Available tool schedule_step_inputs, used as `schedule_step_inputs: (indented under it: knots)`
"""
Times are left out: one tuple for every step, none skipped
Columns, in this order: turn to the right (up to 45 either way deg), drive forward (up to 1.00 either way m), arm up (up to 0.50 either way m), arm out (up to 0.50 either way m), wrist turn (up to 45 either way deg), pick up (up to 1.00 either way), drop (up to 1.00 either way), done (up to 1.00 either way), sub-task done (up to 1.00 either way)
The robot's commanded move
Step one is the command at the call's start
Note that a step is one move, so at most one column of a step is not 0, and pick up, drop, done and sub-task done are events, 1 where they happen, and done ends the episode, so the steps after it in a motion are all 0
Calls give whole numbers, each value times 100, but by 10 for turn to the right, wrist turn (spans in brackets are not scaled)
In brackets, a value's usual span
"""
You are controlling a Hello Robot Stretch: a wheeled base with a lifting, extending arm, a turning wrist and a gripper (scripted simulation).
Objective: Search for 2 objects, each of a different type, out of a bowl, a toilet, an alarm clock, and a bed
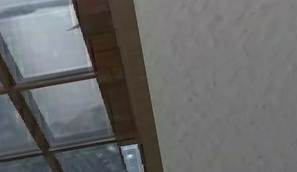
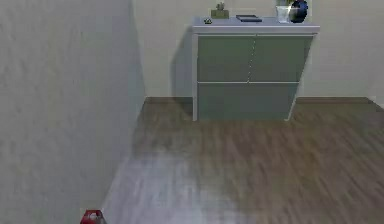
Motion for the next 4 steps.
schedule_step_inputs:
  knots:
    - [-450, 0, 0, 0, 0, 0, 0, 0, 0]
    - [-450, 0, 0, 0, 0, 0, 0, 0, 0]
    - [-270, 0, 0, 0, 0, 0, 0, 0, 0]
    - [0, 0, 0, 0, 0, 0, 0, 0, 100]
